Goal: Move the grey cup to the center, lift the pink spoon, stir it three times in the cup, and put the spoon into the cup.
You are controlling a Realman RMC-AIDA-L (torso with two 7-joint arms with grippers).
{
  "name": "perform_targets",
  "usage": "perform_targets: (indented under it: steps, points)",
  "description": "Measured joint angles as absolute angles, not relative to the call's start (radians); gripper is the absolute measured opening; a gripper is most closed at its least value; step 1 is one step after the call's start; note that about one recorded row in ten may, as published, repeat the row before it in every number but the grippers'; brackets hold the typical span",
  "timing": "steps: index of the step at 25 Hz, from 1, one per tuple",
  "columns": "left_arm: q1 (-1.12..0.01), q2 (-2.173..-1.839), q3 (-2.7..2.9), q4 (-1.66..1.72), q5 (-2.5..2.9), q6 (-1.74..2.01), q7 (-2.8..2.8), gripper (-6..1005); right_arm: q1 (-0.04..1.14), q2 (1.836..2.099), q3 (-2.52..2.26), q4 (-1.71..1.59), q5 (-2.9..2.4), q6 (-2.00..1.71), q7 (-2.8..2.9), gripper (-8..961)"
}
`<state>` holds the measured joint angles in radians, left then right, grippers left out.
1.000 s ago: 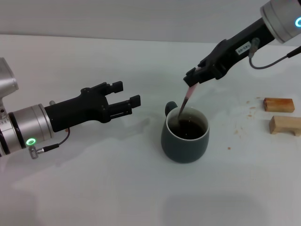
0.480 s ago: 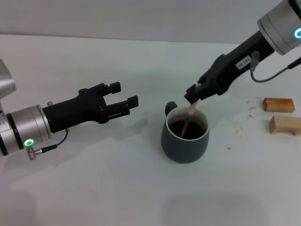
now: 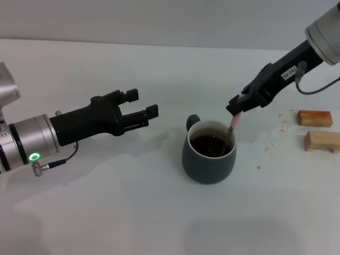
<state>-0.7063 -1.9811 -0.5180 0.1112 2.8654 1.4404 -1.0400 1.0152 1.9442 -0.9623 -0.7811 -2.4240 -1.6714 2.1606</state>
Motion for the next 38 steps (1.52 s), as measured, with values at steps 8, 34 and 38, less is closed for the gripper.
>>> perform_targets:
  steps: [8, 34, 38]
  points:
    - [-0.709, -1.980, -0.517, 0.111, 2.865, 1.435, -1.040, 827, 1.015, 1.943, -0.962, -0.782, -2.425, -1.635, 2.162, 102]
    - [-0.679, -1.966, -0.526, 0.114, 2.815, 1.505, -1.049, 827, 0.640, 2.063, -0.823, -1.278, -2.295, -1.257, 2.191, 382]
    - [-0.658, -1.956, -0.526, 0.114, 2.758, 1.545, -1.048, 827, 0.521, 2.066, -0.822, -1.307, -2.107, -1.189, 2.177, 382]
